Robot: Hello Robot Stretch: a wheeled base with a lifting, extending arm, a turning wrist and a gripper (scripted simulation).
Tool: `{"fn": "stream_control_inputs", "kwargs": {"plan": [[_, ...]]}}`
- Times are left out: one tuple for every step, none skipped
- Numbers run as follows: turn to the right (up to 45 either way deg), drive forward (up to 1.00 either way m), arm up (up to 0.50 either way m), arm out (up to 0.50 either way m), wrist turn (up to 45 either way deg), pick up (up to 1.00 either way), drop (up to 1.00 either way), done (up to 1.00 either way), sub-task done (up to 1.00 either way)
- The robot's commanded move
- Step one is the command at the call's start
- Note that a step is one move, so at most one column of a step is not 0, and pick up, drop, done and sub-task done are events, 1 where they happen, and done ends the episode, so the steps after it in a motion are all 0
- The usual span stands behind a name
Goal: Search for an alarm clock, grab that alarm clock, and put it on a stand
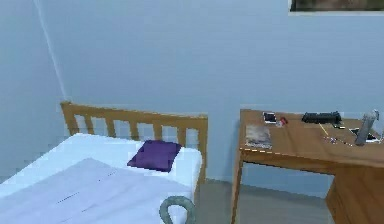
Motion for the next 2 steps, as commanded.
{"fn": "stream_control_inputs", "kwargs": {"plan": [[3.0, 0.00, 0.00, 0.00, 0.0, 0.00, 0.00, 0.00, 0.00], [0.0, 0.05, 0.00, 0.00, 0.0, 0.00, 0.00, 0.00, 0.00]]}}
